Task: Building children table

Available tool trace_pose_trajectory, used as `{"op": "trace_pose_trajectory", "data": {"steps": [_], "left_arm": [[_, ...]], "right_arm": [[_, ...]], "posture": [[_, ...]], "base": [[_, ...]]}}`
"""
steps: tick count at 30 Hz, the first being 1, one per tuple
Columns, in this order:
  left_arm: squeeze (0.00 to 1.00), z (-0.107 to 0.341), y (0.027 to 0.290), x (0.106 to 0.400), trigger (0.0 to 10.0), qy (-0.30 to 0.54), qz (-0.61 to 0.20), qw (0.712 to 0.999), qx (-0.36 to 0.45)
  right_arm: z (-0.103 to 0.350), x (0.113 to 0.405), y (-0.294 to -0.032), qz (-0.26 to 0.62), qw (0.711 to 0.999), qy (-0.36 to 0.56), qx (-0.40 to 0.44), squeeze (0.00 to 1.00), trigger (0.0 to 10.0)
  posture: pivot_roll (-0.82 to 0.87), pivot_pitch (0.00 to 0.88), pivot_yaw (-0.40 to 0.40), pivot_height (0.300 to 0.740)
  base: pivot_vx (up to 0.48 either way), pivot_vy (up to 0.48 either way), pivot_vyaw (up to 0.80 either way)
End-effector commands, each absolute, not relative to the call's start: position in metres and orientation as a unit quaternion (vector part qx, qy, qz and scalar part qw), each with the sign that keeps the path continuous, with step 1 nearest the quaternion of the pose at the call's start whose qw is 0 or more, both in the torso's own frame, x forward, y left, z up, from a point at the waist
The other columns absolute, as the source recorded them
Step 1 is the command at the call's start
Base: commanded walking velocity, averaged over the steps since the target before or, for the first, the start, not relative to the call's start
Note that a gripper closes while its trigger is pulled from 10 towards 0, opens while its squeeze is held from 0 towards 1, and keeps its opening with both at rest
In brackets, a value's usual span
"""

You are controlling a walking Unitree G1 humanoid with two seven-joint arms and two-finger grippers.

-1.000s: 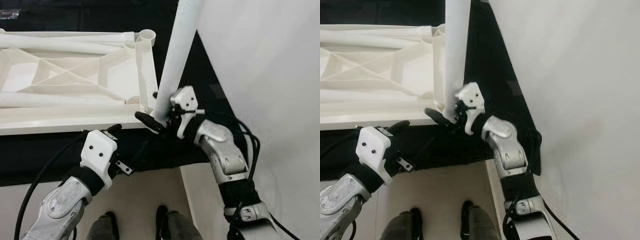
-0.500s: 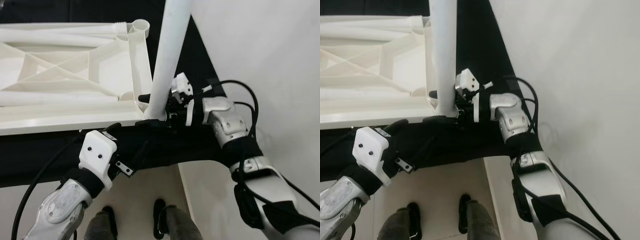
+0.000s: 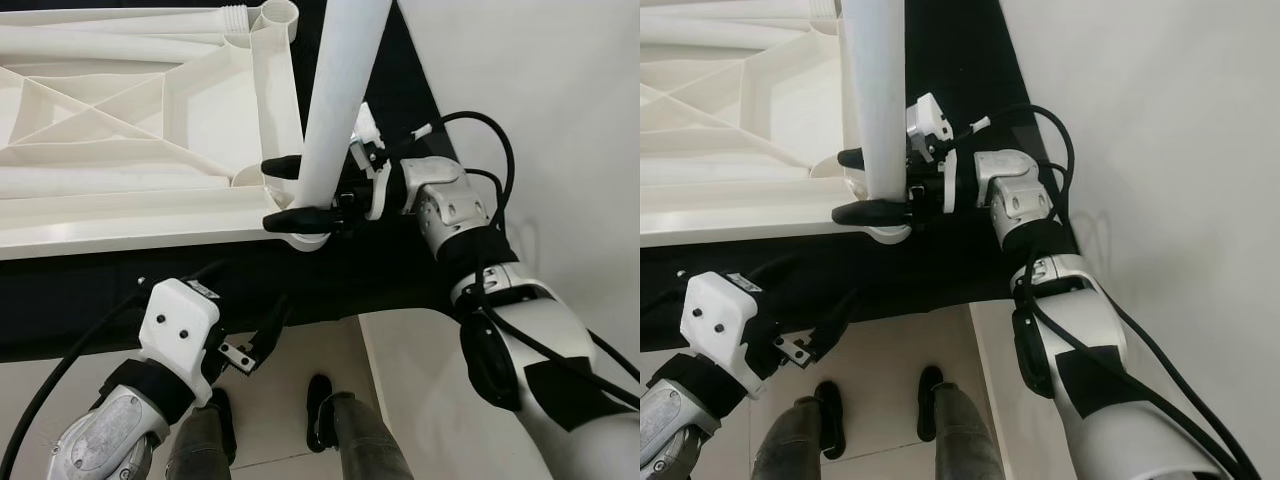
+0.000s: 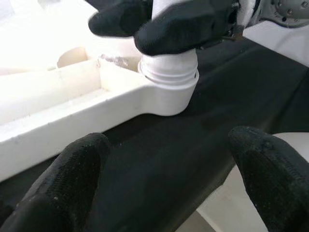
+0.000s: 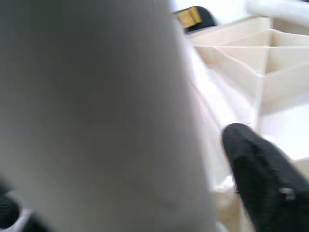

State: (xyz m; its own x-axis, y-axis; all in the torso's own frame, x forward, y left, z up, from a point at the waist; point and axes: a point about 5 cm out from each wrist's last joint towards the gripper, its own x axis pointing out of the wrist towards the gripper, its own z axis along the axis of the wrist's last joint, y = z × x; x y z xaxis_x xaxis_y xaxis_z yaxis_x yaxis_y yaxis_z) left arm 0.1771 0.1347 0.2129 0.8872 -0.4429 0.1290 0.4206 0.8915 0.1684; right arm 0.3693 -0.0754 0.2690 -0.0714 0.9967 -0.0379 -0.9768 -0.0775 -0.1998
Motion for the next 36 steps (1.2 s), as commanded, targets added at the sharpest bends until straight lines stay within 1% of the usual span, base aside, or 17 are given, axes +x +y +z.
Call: {"op": "trace_pose_trajectory", "data": {"steps": [1,6,11,16,20,23,25,26,27,28,29,30,31,32,33,35,36], "left_arm": [[0.0,0.209,0.133,0.175,10.0,-0.068,-0.234,0.967,0.069],[0.0,0.21,0.132,0.178,10.0,-0.071,-0.236,0.967,0.071],[0.0,0.211,0.132,0.18,10.0,-0.071,-0.238,0.966,0.072],[0.0,0.211,0.131,0.182,10.0,-0.073,-0.242,0.965,0.071],[0.0,0.211,0.13,0.183,10.0,-0.073,-0.243,0.965,0.069],[0.0,0.21,0.129,0.185,10.0,-0.075,-0.249,0.963,0.066],[0.0,0.21,0.128,0.186,10.0,-0.075,-0.249,0.963,0.065],[0.0,0.21,0.128,0.186,10.0,-0.075,-0.25,0.963,0.065],[0.0,0.21,0.128,0.186,10.0,-0.075,-0.25,0.963,0.065],[0.0,0.209,0.128,0.185,10.0,-0.074,-0.251,0.963,0.064],[0.0,0.208,0.128,0.184,10.0,-0.072,-0.252,0.963,0.063],[0.0,0.208,0.129,0.185,10.0,-0.072,-0.251,0.963,0.061],[0.0,0.208,0.129,0.185,10.0,-0.072,-0.251,0.963,0.061],[0.0,0.207,0.13,0.186,10.0,-0.071,-0.25,0.964,0.061],[0.0,0.207,0.13,0.186,10.0,-0.07,-0.251,0.964,0.06],[0.0,0.206,0.128,0.187,10.0,-0.07,-0.256,0.963,0.056],[0.0,0.205,0.126,0.187,10.0,-0.07,-0.26,0.962,0.054]], "right_arm": [[0.268,0.369,-0.076,0.735,0.671,-0.065,-0.079,0.0,0.0],[0.273,0.369,-0.081,0.736,0.668,-0.076,-0.083,0.0,0.0],[0.28,0.371,-0.093,0.724,0.675,-0.111,-0.083,0.0,0.0],[0.276,0.37,-0.101,0.717,0.681,-0.119,-0.088,0.0,0.0],[0.269,0.369,-0.11,0.704,0.695,-0.118,-0.089,0.0,0.0],[0.242,0.366,-0.125,0.658,0.737,-0.096,-0.119,0.0,0.0],[0.238,0.365,-0.128,0.649,0.744,-0.092,-0.126,0.0,0.0],[0.226,0.366,-0.13,0.595,0.791,-0.074,-0.121,0.0,0.0],[0.226,0.366,-0.13,0.595,0.791,-0.074,-0.121,0.0,0.0],[0.207,0.369,-0.129,0.465,0.876,-0.055,-0.117,0.0,0.0],[0.184,0.355,-0.137,0.27,0.954,-0.044,-0.122,0.0,0.0],[0.156,0.326,-0.138,0.206,0.968,-0.013,-0.141,0.0,0.0],[0.156,0.326,-0.138,0.206,0.968,-0.013,-0.141,0.0,0.0],[0.141,0.305,-0.137,0.187,0.969,0.003,-0.162,0.0,0.0],[0.135,0.298,-0.13,0.222,0.958,0.009,-0.183,0.0,0.0],[0.138,0.307,-0.127,0.235,0.956,0.005,-0.176,0.0,0.0],[0.144,0.316,-0.129,0.222,0.96,-0.002,-0.169,0.0,0.0]], "posture": [[0.24,0.411,-0.128,0.74],[0.23,0.396,-0.126,0.74],[0.22,0.381,-0.118,0.74],[0.21,0.378,-0.115,0.74],[0.2,0.373,-0.113,0.74],[0.16,0.364,-0.122,0.74],[0.16,0.364,-0.122,0.74],[0.14,0.371,-0.151,0.74],[0.14,0.371,-0.151,0.74],[0.12,0.372,-0.171,0.74],[0.12,0.371,-0.167,0.74],[0.13,0.381,-0.145,0.74],[0.13,0.381,-0.145,0.74],[0.11,0.371,-0.129,0.74],[0.11,0.363,-0.123,0.74],[0.1,0.354,-0.124,0.74],[0.1,0.354,-0.124,0.74]], "base": [[0.0,0.0,0.0],[0.0,0.0,0.0],[0.0,0.0,0.0],[0.0,0.0,0.0],[0.0,0.0,0.0],[0.0,0.0,0.0],[0.0,0.0,0.0],[0.0,0.0,0.0],[0.0,0.0,0.0],[0.0,0.0,0.0],[0.0,0.0,0.0],[0.0,0.0,0.0],[0.0,0.0,0.0],[0.0,0.0,0.0],[0.0,0.0,0.0],[0.0,0.0,0.0],[0.0,0.0,0.0]]}}
